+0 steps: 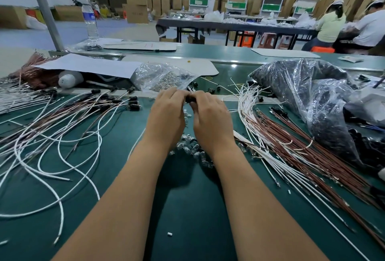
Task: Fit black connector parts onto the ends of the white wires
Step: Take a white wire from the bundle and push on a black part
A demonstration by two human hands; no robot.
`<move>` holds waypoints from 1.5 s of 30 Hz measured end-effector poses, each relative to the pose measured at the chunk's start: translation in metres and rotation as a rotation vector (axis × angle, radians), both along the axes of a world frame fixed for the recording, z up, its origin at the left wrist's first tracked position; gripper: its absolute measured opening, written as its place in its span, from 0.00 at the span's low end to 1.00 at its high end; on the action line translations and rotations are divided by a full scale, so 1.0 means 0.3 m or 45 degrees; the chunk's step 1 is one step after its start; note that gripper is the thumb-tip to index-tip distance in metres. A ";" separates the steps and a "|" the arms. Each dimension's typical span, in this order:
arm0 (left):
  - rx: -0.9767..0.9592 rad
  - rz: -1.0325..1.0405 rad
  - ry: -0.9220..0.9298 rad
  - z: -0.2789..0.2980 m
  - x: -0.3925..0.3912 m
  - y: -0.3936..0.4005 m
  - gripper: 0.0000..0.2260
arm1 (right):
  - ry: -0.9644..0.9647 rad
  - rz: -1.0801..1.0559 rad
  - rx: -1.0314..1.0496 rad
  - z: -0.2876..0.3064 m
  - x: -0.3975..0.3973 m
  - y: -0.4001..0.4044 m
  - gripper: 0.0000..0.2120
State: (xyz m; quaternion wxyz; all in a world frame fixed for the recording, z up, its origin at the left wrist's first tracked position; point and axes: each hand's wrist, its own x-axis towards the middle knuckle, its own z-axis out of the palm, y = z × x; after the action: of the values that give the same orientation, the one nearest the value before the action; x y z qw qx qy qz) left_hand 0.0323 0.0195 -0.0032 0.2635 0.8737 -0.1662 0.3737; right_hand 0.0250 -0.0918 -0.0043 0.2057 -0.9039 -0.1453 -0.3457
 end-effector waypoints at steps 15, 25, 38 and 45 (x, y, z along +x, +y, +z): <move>0.018 0.111 0.072 -0.028 0.017 0.025 0.22 | 0.146 0.048 0.225 -0.020 0.017 -0.023 0.08; -0.019 0.149 0.268 -0.047 0.038 0.008 0.17 | 0.230 0.146 0.313 -0.036 0.030 -0.013 0.07; -0.622 -0.248 0.379 -0.036 0.025 0.030 0.02 | 0.308 0.240 0.737 -0.029 0.025 -0.026 0.06; -0.882 -0.311 0.468 -0.028 0.037 0.043 0.06 | 0.324 0.296 0.997 -0.011 0.026 -0.037 0.06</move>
State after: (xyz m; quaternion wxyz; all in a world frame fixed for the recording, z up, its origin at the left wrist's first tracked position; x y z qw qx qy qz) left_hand 0.0435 0.0324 -0.0117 0.6097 0.7595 -0.0832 0.2111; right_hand 0.0327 -0.1029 -0.0076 0.5873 -0.7706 -0.0776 -0.2351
